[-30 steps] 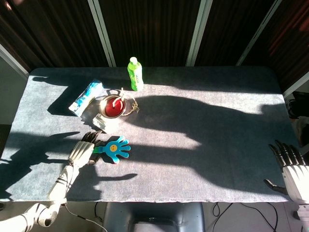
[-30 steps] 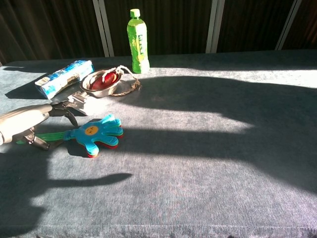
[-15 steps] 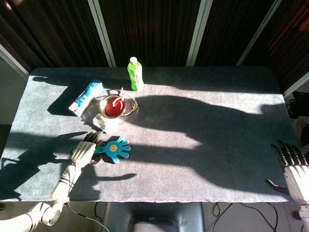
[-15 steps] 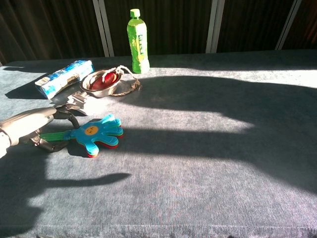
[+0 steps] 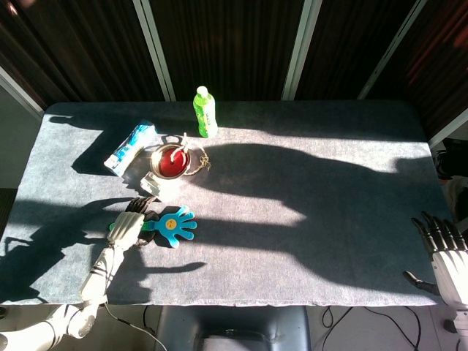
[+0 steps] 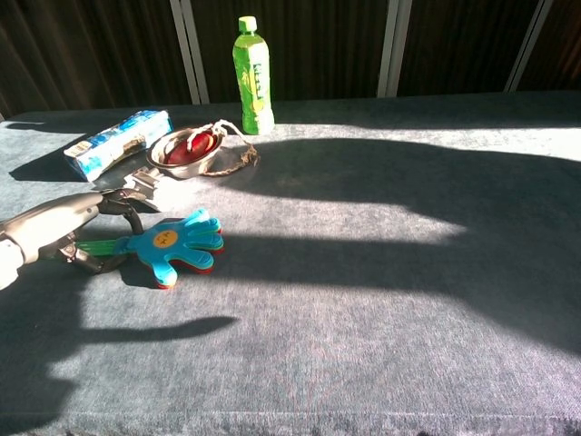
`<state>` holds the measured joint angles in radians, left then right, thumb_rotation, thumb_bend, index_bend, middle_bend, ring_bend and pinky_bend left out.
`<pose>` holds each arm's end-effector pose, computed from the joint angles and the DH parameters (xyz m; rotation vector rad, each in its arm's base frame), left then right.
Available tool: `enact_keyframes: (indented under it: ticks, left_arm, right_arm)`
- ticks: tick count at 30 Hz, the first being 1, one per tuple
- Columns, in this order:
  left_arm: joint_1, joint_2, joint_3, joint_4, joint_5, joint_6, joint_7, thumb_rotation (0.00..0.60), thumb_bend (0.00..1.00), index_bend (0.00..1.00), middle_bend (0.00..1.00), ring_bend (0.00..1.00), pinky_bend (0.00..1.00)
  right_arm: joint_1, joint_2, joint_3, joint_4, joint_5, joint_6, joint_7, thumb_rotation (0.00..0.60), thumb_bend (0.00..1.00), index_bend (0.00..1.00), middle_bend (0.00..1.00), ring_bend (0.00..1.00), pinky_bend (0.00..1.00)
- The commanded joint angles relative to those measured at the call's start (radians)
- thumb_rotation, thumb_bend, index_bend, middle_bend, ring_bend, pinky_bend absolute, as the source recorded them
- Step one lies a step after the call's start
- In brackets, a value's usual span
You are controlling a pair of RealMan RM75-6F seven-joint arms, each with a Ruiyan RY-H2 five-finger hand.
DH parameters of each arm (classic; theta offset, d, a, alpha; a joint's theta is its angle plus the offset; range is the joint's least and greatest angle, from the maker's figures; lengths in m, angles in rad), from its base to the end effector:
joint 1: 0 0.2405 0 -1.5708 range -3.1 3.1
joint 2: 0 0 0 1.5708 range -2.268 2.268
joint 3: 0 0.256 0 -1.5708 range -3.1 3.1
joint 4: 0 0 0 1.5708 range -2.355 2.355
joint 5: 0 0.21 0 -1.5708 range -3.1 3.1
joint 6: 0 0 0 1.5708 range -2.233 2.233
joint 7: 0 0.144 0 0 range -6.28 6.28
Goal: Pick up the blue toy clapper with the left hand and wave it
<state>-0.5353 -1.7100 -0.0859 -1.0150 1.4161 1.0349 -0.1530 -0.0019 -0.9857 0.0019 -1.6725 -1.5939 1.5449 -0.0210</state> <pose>-0.2608 0.3194 -0.0353 -1.7252 -1.0993 -0.9629 -0.3099 -0.1437 0.1913 1.4387 -0.8417 0.8256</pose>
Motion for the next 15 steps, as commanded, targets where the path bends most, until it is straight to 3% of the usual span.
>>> enact_keyframes:
  ticks: [1, 5, 8, 11, 15]
  left_arm:
    - [0.002, 0.001, 0.000, 0.000, 0.011, 0.013, -0.058, 0.600, 0.39, 0.68, 0.13, 0.00, 0.00]
    - [0.009, -0.012, 0.000, 0.024, 0.039, 0.067, -0.128, 0.600, 0.43, 0.78, 0.29, 0.08, 0.03]
    - [0.013, -0.026, 0.011, 0.053, 0.074, 0.108, -0.205, 0.600, 0.43, 0.82, 0.49, 0.23, 0.12]
    - [0.016, -0.045, 0.023, 0.097, 0.109, 0.155, -0.287, 0.600, 0.45, 0.85, 0.66, 0.38, 0.31]
    - [0.019, -0.086, 0.034, 0.180, 0.146, 0.217, -0.353, 0.600, 0.46, 0.88, 0.74, 0.49, 0.54]
  right_arm:
    - [0.001, -0.001, -0.001, 0.000, -0.001, -0.002, -0.001, 0.600, 0.14, 0.00, 0.00, 0.00, 0.00]
    - [0.001, -0.002, -0.001, 0.000, -0.002, -0.004, -0.002, 0.600, 0.14, 0.00, 0.00, 0.00, 0.00]
    - [0.002, -0.001, -0.002, -0.001, -0.002, -0.006, -0.001, 0.600, 0.14, 0.00, 0.00, 0.00, 0.00]
    - [0.001, -0.001, -0.003, -0.001, -0.004, -0.007, -0.001, 0.600, 0.14, 0.00, 0.00, 0.00, 0.00]
    - [0.002, 0.000, -0.005, -0.002, -0.005, -0.009, -0.001, 0.600, 0.14, 0.00, 0.00, 0.00, 0.00]
